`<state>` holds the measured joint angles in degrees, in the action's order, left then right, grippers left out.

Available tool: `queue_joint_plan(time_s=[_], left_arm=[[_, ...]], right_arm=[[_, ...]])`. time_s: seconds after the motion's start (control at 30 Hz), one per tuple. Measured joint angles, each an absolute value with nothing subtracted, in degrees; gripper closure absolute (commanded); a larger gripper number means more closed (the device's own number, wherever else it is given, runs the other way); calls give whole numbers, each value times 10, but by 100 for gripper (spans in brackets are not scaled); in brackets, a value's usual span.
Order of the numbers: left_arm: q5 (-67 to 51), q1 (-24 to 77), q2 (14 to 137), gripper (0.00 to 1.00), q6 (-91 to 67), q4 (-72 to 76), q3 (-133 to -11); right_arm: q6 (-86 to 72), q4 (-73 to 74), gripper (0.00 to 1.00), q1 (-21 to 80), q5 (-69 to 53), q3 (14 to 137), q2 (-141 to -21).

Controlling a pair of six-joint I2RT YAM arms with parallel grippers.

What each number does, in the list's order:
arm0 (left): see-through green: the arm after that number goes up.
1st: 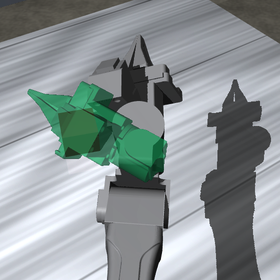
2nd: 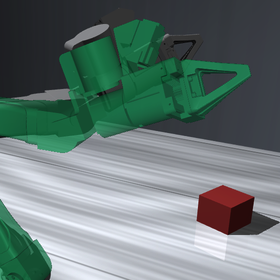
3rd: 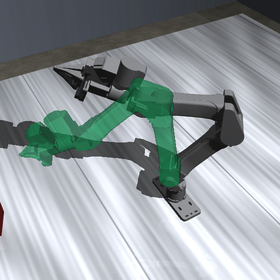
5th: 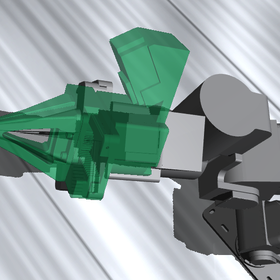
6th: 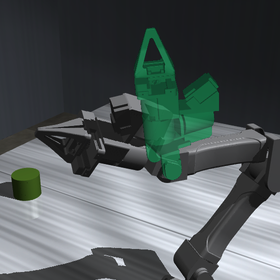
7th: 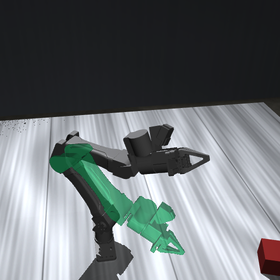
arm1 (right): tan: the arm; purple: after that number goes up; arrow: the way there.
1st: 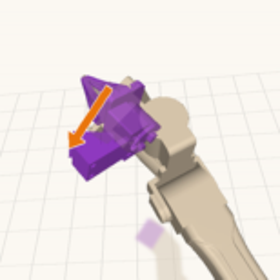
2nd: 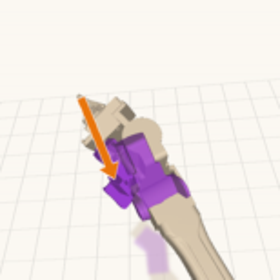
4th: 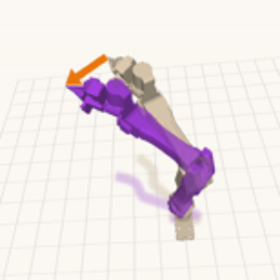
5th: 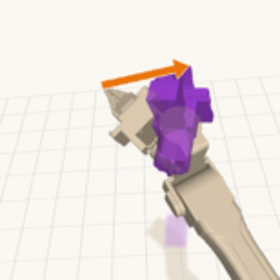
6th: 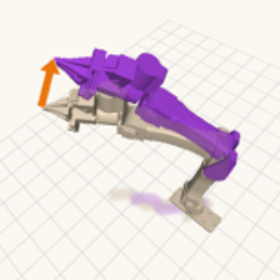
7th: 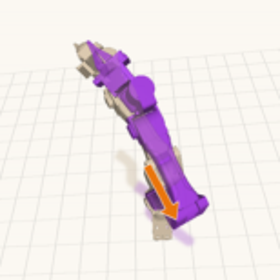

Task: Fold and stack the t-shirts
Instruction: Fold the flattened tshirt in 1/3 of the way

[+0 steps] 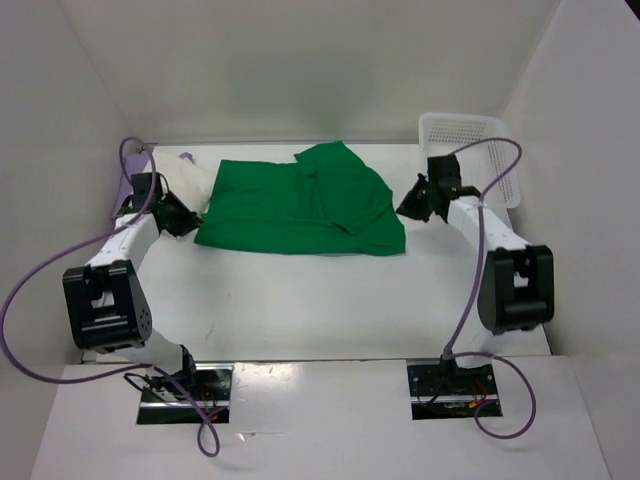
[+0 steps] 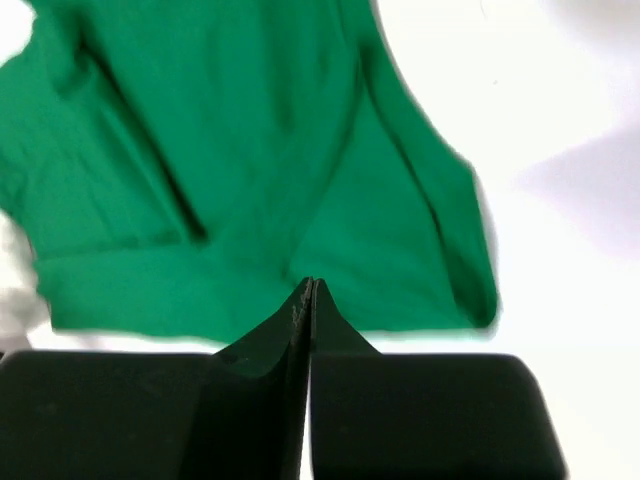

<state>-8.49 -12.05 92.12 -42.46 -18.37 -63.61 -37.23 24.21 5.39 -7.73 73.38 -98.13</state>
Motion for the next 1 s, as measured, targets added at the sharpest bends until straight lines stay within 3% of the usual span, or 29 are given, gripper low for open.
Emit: queue_joint_plan(time_s=[0.03, 0.1, 0.23, 0.33, 0.47, 0.7, 0.8, 0.9, 1.0], left_arm=[[-90, -122, 897, 80, -423, -180, -613], [-105, -125, 876, 80, -425, -178, -582], [-136, -145, 898, 66, -430, -164, -543], [-150, -157, 932, 63, -442, -157, -533], [-164, -160, 962, 62, -455, -140, -532], [-178, -159, 987, 67, -468, -110, -533], [-187, -159, 1004, 81, -470, -103, -534], [-190, -159, 1017, 93, -470, -98, -542], [-192, -159, 1022, 99, -470, -94, -547]], right_arm=[[-380, 231, 100, 54, -81, 690, -945], [-397, 219, 100, 54, -85, 615, -884], [-424, 197, 74, 54, -86, 508, -837], [-435, 194, 65, 54, -81, 460, -839], [-442, 177, 64, 54, -71, 449, -850], [-450, 142, 64, 54, -57, 453, -909], [-452, 132, 64, 52, -47, 462, -917], [-453, 128, 79, 51, -38, 466, -924], [-456, 123, 95, 51, -31, 472, -935]])
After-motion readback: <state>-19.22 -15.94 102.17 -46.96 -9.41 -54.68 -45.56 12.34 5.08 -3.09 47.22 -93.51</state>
